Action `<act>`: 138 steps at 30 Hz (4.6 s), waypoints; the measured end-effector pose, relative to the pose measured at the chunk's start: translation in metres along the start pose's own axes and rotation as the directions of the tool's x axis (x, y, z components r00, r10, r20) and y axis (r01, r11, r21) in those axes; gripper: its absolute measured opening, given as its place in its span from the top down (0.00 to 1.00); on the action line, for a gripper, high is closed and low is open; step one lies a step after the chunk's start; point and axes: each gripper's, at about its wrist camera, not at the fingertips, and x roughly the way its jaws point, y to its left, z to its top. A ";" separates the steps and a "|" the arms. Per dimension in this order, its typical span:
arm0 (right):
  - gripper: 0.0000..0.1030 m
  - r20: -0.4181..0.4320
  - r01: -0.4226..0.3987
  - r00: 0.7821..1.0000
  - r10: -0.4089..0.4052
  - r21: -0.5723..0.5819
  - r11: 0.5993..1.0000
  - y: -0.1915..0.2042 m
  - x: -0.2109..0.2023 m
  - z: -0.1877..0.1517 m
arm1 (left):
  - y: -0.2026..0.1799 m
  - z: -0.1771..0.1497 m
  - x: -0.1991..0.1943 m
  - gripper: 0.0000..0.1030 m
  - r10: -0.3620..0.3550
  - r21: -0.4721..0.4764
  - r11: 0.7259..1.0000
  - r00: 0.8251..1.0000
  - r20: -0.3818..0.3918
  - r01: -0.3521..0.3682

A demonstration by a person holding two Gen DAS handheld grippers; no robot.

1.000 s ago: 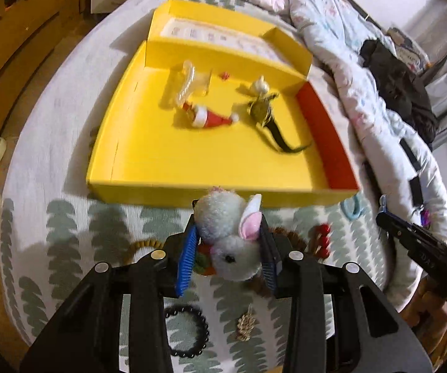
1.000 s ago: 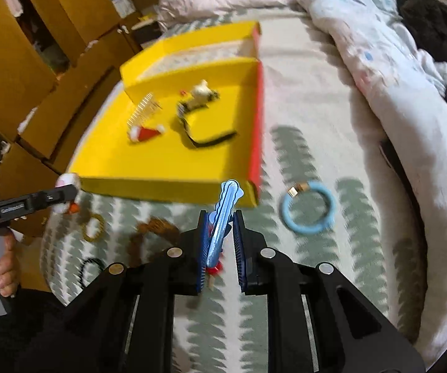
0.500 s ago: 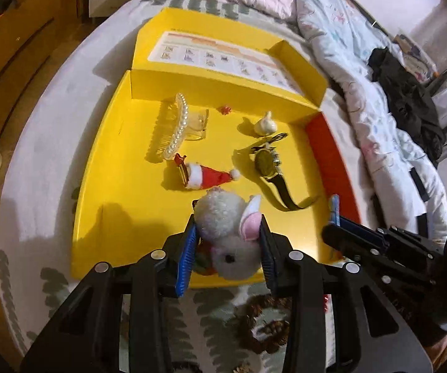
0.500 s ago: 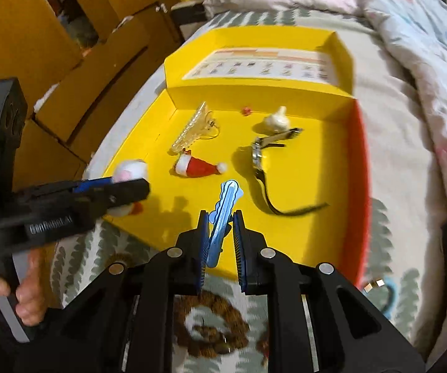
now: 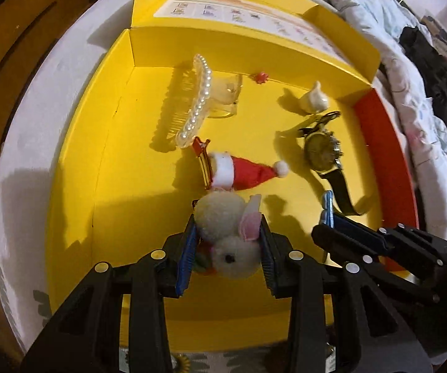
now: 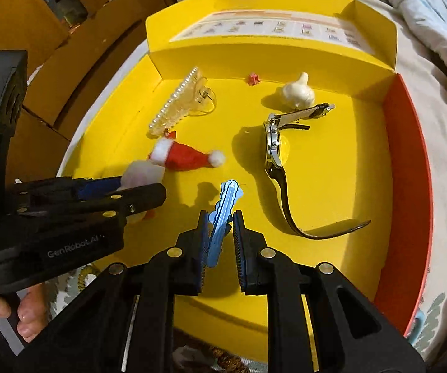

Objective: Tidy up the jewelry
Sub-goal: 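Carry the bunny and blue clip into the yellow box and release both, then move the right tool to the light blue bangle while the left tool approaches the brown coil hair tie, then grasp the light blue bangle with the right tool while the left tool grasps the brown coil hair tie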

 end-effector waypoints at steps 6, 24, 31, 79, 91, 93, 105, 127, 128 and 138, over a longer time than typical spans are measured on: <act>0.83 -0.012 0.021 1.000 -0.021 -0.004 1.000 -0.004 0.013 0.000 | -0.003 0.001 0.003 0.62 0.019 0.003 1.000 1.000 0.003 -0.019; 0.76 0.090 0.004 0.996 -0.009 0.049 0.999 -0.021 -0.021 0.002 | 0.011 -0.004 -0.030 0.41 -0.012 -0.018 1.000 0.998 0.062 0.013; 0.76 0.125 -0.002 0.992 -0.004 0.047 0.999 -0.016 -0.044 -0.004 | 0.011 -0.013 -0.050 0.40 -0.017 -0.006 1.000 0.995 0.102 0.018; 0.76 0.022 0.218 0.972 -0.234 0.288 0.933 -0.142 -0.108 -0.128 | 0.034 -0.135 -0.062 0.34 0.111 0.020 0.993 0.989 0.101 -0.114; 0.61 -0.032 0.226 0.973 -0.228 0.316 0.921 -0.155 -0.093 -0.135 | 0.042 -0.132 -0.045 0.29 0.142 -0.002 0.990 0.989 0.051 -0.142; 0.61 -0.037 0.235 0.971 -0.236 0.321 0.917 -0.156 -0.091 -0.135 | 0.044 -0.131 -0.044 0.29 0.140 -0.010 0.990 0.989 0.045 -0.140; 0.61 -0.061 0.275 0.961 -0.270 0.325 0.905 -0.162 -0.080 -0.134 | 0.044 -0.126 -0.030 0.29 0.152 -0.012 0.988 0.988 0.014 -0.152; 0.82 -0.064 0.299 0.954 -0.293 0.292 0.908 -0.156 -0.069 -0.132 | 0.050 -0.118 -0.008 0.65 0.213 -0.025 0.977 0.977 -0.005 -0.213; 0.83 -0.063 0.292 0.956 -0.287 0.298 0.909 -0.158 -0.070 -0.133 | 0.050 -0.118 -0.008 0.67 0.214 -0.026 0.977 0.977 -0.003 -0.214; 0.88 -0.041 0.255 0.966 -0.256 0.332 0.908 -0.167 -0.088 -0.135 | 0.050 -0.118 -0.014 0.88 0.179 -0.036 0.983 0.984 -0.009 -0.180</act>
